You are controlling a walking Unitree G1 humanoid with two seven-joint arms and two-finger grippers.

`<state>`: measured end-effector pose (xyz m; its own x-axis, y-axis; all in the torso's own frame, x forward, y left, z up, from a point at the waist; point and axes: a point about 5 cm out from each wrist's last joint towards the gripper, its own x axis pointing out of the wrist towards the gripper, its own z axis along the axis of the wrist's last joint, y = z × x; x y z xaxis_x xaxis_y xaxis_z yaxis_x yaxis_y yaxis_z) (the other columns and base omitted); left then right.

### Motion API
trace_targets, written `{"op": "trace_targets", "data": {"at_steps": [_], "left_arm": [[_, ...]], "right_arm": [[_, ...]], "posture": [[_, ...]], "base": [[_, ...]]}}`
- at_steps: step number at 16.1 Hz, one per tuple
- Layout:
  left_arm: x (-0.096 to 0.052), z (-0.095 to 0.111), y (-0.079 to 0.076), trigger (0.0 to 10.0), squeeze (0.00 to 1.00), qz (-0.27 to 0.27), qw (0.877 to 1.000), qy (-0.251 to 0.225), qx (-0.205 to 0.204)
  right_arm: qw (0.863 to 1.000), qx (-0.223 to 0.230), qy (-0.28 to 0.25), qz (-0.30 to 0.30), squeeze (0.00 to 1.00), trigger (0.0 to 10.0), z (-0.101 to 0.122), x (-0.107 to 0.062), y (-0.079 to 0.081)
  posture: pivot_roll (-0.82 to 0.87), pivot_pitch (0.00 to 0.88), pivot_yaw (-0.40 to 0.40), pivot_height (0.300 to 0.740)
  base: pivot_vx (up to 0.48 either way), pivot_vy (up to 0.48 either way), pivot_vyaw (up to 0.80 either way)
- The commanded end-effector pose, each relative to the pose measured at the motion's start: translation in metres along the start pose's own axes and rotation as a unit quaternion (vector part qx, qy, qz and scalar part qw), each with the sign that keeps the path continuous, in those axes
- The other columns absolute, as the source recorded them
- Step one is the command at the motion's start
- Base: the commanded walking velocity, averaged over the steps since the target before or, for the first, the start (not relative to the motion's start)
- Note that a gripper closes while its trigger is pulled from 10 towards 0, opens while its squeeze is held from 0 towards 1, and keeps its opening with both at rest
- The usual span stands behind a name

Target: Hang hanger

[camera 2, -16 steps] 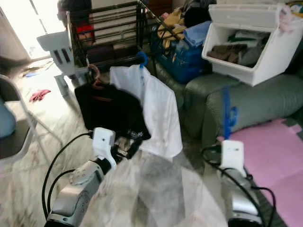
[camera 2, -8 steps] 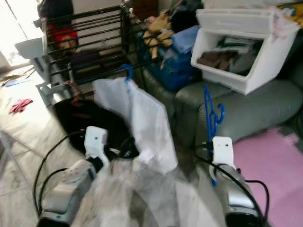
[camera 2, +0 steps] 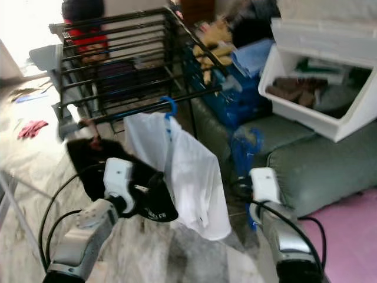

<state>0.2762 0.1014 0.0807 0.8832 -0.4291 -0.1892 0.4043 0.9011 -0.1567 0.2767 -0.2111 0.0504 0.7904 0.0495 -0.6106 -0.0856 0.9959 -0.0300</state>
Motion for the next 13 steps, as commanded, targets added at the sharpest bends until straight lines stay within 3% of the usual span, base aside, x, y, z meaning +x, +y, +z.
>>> {"op": "trace_targets", "data": {"at_steps": [1, 10, 13], "left_arm": [[0.002, 0.001, -0.006, 10.0, 0.00, -0.008, 1.000, 0.001, 0.002], [0.001, 0.001, -0.006, 10.0, 0.00, -0.011, 1.000, 0.003, -0.002], [0.000, 0.000, -0.007, 10.0, 0.00, -0.015, 1.000, 0.009, 0.004]], "right_arm": [[1.000, -0.003, 0.004, 0.013, 0.00, 10.0, 0.000, -0.003, -0.003], [0.997, -0.025, 0.020, 0.067, 0.00, 10.0, 0.000, -0.002, 0.001], [0.994, -0.029, 0.032, 0.104, 0.00, 10.0, -0.005, -0.004, 0.008]], "posture": [[-0.18, 0.000, 0.050, 0.740], [-0.17, 0.000, 0.045, 0.740], [-0.17, 0.000, 0.045, 0.740]], "base": [[0.330, 0.349, 0.00], [0.318, 0.360, 0.00], [0.000, 0.000, 0.00]]}}
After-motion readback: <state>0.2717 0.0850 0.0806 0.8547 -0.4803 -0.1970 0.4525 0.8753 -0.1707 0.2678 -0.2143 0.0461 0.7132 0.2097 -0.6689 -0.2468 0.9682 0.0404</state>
